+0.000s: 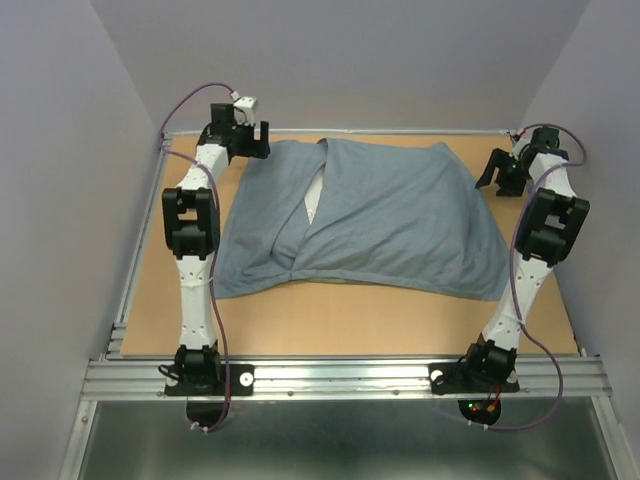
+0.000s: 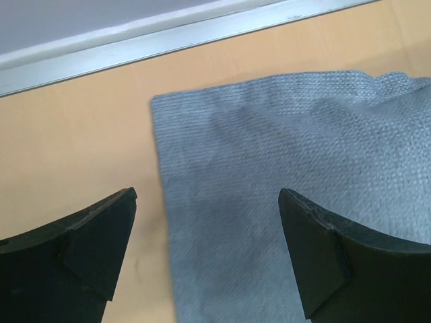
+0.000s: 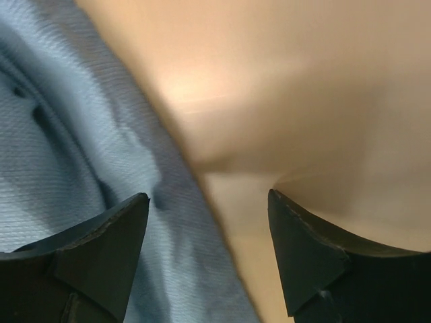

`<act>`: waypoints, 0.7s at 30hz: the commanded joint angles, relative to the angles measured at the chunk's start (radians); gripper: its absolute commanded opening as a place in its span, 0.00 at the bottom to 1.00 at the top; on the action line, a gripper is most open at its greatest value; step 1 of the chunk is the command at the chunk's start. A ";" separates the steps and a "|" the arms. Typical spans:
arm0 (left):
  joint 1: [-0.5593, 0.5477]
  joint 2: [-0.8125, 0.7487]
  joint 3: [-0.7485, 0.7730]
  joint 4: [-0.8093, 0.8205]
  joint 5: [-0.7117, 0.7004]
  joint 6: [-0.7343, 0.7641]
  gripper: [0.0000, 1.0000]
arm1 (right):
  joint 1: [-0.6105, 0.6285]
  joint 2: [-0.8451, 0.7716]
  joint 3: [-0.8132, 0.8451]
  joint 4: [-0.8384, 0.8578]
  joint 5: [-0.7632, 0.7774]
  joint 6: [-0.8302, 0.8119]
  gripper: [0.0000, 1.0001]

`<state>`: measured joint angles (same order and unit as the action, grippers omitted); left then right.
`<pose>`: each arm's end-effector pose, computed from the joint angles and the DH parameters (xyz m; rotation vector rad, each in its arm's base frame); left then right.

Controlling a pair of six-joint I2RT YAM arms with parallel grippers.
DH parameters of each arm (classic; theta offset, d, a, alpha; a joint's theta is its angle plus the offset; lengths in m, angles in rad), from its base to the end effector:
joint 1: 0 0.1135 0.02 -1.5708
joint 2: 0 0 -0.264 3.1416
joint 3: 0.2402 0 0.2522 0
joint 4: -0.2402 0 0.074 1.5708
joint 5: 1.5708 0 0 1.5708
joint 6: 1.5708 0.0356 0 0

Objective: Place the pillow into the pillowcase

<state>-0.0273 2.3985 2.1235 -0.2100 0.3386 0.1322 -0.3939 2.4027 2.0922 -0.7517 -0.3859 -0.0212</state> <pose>0.5611 -0.0272 0.2332 0.3699 2.0038 -0.2819 0.4842 -0.1867 0.1801 0.3448 2.5269 0.3505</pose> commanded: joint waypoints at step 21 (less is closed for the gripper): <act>0.148 -0.151 -0.080 -0.020 -0.378 0.179 0.39 | 0.075 -0.108 0.055 0.028 0.191 -0.141 0.01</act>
<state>0.0669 2.4237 2.0350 -0.2512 0.0944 0.2119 -0.3061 2.4092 2.0918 -0.7559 -0.2600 -0.0952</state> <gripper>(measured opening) 0.035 0.018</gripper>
